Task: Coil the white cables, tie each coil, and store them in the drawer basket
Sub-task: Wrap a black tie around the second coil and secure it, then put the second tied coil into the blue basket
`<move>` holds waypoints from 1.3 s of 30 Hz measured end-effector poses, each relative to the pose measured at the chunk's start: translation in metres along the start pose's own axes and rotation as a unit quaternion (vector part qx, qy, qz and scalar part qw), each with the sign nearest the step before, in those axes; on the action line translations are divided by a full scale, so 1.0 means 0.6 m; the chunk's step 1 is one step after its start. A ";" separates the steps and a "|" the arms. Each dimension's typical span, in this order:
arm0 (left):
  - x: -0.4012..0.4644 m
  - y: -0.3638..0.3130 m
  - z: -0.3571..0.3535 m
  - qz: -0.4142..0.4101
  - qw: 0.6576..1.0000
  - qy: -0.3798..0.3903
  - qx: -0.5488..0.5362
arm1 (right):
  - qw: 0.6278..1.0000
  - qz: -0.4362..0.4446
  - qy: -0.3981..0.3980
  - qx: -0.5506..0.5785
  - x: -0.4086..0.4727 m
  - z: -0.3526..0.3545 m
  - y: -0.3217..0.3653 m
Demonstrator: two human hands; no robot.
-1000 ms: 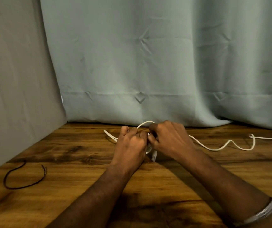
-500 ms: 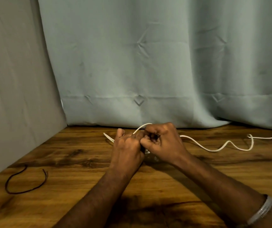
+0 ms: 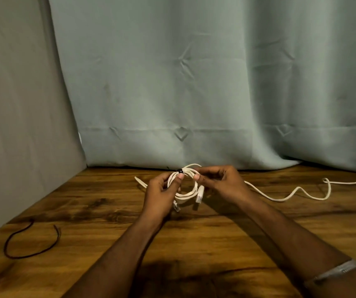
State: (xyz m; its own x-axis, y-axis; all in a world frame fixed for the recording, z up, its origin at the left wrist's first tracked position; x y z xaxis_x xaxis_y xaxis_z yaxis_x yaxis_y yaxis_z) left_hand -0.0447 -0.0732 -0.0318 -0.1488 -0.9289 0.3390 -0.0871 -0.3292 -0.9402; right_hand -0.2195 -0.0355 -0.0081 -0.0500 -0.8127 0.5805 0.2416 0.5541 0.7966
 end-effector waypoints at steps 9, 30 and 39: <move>-0.003 -0.010 -0.005 0.159 0.952 0.085 -0.247 | 0.992 -0.057 -0.041 0.105 -0.005 -0.009 0.007; -0.243 -0.149 -0.323 0.136 0.950 0.250 -0.128 | 0.953 -0.131 -0.258 -0.087 -0.355 0.334 0.271; -0.427 -0.165 -0.488 0.250 0.872 0.390 -0.157 | 0.903 -0.175 -0.314 -0.235 -0.582 0.445 0.403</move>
State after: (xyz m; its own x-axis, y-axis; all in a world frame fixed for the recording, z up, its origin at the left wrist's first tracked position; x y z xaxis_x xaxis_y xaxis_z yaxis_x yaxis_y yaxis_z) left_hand -0.2866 0.2472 -0.0164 -0.8600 -0.5045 -0.0761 -0.0672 0.2598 -0.9633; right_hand -0.4023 0.4303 0.0269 -0.7072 -0.5790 0.4057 0.4822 0.0246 0.8757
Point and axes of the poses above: each hand's wrist, its own x-axis towards the middle knuckle, its own z-axis out of the back of the hand, y = z × x, the point moved 2 cm from there along x, towards the middle knuckle, and after that the axes turned 8 degrees about z, right-handed, at the moved point
